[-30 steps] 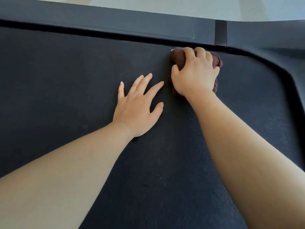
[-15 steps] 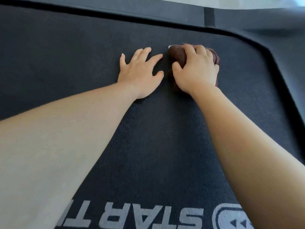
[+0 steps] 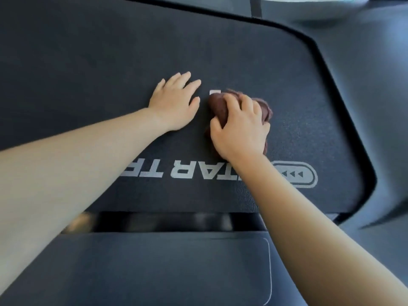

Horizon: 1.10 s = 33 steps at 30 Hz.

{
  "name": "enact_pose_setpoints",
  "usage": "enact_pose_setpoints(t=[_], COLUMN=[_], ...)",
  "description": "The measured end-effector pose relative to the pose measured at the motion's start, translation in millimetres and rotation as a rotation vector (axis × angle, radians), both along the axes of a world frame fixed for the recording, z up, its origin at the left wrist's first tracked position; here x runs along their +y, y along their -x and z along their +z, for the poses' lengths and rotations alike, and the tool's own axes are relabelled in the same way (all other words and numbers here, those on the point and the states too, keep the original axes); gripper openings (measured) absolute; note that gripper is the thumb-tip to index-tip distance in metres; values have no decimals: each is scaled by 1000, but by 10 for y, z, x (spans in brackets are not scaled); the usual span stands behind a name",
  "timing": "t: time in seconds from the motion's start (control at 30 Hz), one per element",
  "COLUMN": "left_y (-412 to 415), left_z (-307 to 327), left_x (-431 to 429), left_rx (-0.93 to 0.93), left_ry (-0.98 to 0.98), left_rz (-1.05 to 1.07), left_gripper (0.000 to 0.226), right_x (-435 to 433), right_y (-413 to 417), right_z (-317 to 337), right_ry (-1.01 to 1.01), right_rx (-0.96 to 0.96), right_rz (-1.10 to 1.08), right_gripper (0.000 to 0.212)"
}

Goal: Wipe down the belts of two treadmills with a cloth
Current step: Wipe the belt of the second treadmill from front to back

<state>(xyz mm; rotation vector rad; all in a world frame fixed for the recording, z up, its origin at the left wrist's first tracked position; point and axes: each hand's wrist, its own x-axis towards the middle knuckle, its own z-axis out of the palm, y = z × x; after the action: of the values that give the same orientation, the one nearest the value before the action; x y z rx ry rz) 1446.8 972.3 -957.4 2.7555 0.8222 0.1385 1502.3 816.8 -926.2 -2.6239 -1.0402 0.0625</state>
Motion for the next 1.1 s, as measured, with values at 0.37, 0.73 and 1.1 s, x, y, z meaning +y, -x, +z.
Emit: enact_pose_setpoints(t=[0.37, 0.73, 1.1], left_y=[1077, 1104, 553], left_z=[49, 61, 16], left_x=[-313, -258, 369], left_rx=[15, -2, -10], left_ry=[24, 22, 0], left_rz=[-125, -114, -100], left_gripper=[50, 52, 52], right_x=[-343, -53, 402], right_y=[810, 570, 292], right_z=[-20, 28, -43], right_ry=[39, 39, 3], right_rx=[-2, 19, 11], right_rz=[164, 85, 25], right_gripper=[51, 52, 53])
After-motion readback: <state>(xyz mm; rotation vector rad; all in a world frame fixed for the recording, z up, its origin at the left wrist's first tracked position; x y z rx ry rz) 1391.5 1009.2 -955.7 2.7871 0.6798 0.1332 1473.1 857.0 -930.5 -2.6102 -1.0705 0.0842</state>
